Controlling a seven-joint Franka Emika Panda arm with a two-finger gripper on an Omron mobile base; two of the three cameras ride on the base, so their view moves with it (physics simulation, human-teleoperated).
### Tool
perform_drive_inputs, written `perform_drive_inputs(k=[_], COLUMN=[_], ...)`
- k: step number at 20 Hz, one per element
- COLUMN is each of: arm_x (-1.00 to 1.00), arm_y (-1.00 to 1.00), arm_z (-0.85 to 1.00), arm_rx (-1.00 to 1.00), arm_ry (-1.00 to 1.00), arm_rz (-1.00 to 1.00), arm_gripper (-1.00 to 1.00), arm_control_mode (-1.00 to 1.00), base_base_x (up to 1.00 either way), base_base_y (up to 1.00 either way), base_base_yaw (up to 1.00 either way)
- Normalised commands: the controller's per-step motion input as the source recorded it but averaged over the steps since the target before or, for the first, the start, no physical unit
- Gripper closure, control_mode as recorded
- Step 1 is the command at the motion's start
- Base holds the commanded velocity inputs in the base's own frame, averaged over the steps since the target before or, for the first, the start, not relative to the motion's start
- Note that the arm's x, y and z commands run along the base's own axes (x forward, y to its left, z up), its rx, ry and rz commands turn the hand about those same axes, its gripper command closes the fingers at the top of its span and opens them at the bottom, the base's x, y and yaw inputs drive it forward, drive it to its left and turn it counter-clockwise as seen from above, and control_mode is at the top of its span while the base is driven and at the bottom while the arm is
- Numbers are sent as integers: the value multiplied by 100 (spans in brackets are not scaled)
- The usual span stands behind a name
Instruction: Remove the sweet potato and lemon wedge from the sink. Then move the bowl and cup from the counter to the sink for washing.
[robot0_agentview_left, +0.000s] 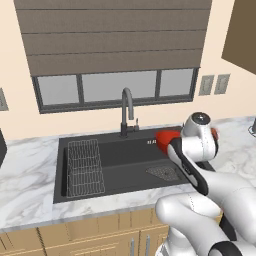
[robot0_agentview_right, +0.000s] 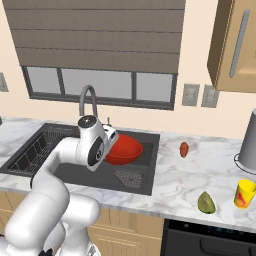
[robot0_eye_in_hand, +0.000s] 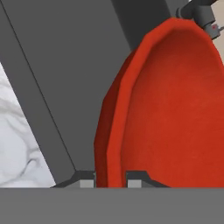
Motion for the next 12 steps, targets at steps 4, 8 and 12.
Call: perform_drive_inputs(k=[4,8,12], arm_x=[6,8,12], arm_y=[17,12,12], arm_z=[-5,-9,-13], arm_rx=[0,0,0], arm_ry=[4,0,0], arm_rz=[0,-1,-6], arm_gripper=[100,100,100], arm_control_mode=[-100,-100,-100], base_base_x=[0,0,0], base_base_y=[0,0,0], base_base_yaw=[0,0,0])
